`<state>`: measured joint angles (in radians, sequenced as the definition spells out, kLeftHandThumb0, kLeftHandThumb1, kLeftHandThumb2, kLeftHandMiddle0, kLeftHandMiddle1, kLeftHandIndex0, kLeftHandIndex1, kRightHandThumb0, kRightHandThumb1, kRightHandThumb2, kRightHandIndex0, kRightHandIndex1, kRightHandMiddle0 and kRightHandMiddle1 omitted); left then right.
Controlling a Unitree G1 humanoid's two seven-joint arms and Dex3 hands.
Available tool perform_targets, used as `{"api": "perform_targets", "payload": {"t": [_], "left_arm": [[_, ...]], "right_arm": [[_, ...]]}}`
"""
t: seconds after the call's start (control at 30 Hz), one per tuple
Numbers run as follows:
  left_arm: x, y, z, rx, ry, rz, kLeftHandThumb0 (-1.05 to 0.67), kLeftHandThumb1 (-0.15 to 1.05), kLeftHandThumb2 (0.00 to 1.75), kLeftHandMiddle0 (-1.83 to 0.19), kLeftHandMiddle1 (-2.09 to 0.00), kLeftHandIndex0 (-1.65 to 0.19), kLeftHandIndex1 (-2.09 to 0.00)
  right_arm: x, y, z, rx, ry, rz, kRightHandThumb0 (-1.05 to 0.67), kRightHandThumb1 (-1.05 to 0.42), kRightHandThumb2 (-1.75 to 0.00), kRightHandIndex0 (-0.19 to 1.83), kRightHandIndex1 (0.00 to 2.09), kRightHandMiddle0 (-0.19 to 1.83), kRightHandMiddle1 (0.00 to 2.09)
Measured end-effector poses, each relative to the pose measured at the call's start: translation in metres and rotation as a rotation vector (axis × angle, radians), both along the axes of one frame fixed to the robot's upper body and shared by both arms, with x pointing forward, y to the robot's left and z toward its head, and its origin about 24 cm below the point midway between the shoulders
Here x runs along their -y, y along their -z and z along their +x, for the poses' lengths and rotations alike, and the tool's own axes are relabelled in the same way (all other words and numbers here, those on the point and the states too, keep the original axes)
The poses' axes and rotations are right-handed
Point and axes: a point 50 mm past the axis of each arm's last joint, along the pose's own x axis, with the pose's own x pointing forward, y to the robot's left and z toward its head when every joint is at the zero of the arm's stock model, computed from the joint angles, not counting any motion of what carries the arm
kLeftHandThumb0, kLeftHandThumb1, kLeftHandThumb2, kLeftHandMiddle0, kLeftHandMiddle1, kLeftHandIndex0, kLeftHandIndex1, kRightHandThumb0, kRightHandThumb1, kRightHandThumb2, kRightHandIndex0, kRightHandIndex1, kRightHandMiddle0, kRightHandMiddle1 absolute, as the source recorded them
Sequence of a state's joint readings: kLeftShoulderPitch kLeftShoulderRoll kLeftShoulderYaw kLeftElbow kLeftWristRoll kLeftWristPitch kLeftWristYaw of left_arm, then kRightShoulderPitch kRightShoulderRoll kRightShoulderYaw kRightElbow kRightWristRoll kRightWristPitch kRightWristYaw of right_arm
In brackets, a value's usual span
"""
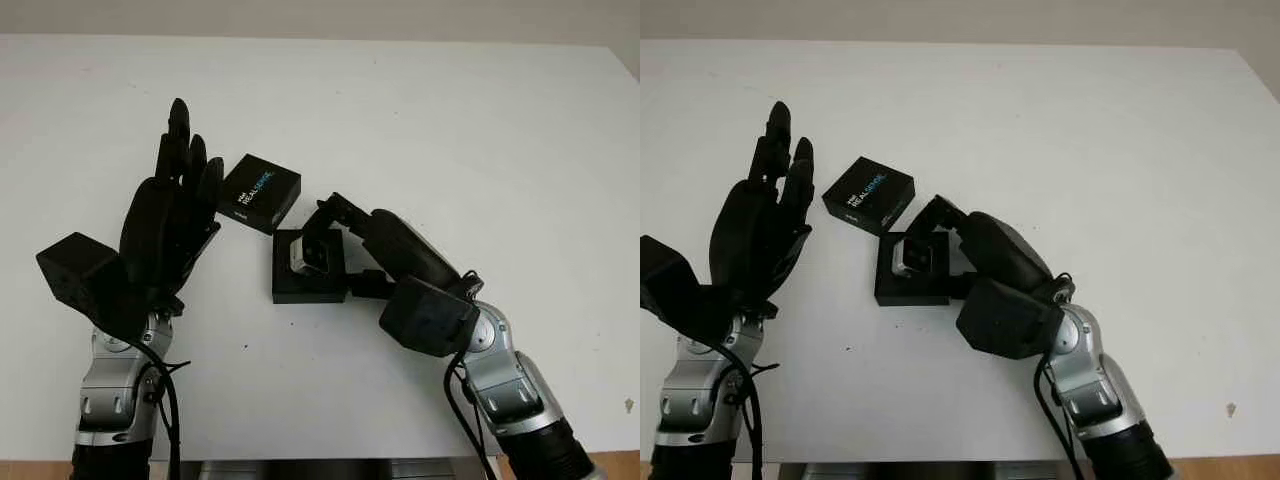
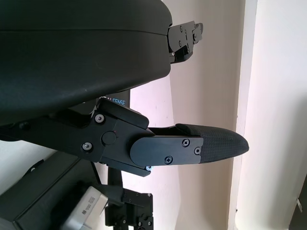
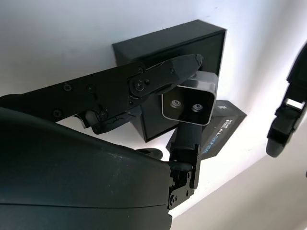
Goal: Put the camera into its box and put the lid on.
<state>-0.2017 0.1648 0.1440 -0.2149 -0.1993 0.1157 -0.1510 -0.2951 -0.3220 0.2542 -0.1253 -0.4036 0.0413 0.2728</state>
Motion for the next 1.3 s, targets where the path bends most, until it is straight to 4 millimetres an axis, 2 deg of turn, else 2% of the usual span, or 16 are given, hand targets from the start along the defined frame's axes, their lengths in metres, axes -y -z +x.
{"api": "perform_targets", "payload": {"t": [0.3,0.73,0.87,0.93,0.97,1.03,1.1,1.3], "left_arm": [[0.001,-0.001,0.000,0.011,-0.003,-0.007,-0.76,1.05,0.44,0.19,0.00,0.19,0.00],[0.001,-0.001,0.000,0.023,0.000,-0.006,-0.76,1.05,0.43,0.19,0.00,0.19,0.00],[0.001,-0.001,0.000,0.023,0.001,-0.006,-0.77,1.05,0.43,0.19,0.00,0.19,0.00],[0.002,-0.001,0.000,0.023,0.000,-0.007,-0.76,1.05,0.43,0.19,0.00,0.19,0.00],[0.002,-0.001,0.000,0.022,-0.001,-0.009,-0.76,1.05,0.42,0.19,0.00,0.19,0.00],[0.002,-0.001,0.000,0.021,-0.001,-0.012,-0.76,1.05,0.42,0.19,0.00,0.19,0.00],[0.002,-0.001,0.000,0.021,0.000,-0.015,-0.75,1.05,0.41,0.19,0.00,0.19,0.00],[0.006,0.000,0.000,0.022,0.000,-0.018,-0.76,1.05,0.44,0.19,0.00,0.19,0.00]], "right_arm": [[0.004,-0.008,0.003,0.131,-0.025,-0.108,-0.42,-0.97,-0.05,0.33,0.07,0.40,1.49],[0.004,-0.008,0.003,0.188,-0.014,-0.130,-0.42,-0.97,-0.05,0.35,0.07,0.41,1.45],[0.003,-0.008,0.003,0.193,-0.020,-0.139,-0.47,-0.99,-0.06,0.29,0.04,0.38,1.43],[0.004,-0.007,0.002,0.177,-0.042,-0.170,-0.61,-1.01,-0.06,0.14,0.01,0.15,1.15],[0.004,-0.006,0.002,0.169,-0.057,-0.197,-0.68,-1.02,-0.06,0.04,0.01,0.05,0.91],[0.006,-0.009,0.001,0.168,-0.084,-0.252,-0.75,-1.02,-0.05,-0.10,0.02,0.01,0.55],[0.007,-0.012,0.000,0.176,-0.103,-0.295,-0.78,-1.02,-0.05,-0.17,0.01,-0.01,0.33],[0.007,-0.016,-0.003,0.188,-0.122,-0.332,-0.81,-1.00,-0.05,-0.19,0.00,-0.04,0.21]]}}
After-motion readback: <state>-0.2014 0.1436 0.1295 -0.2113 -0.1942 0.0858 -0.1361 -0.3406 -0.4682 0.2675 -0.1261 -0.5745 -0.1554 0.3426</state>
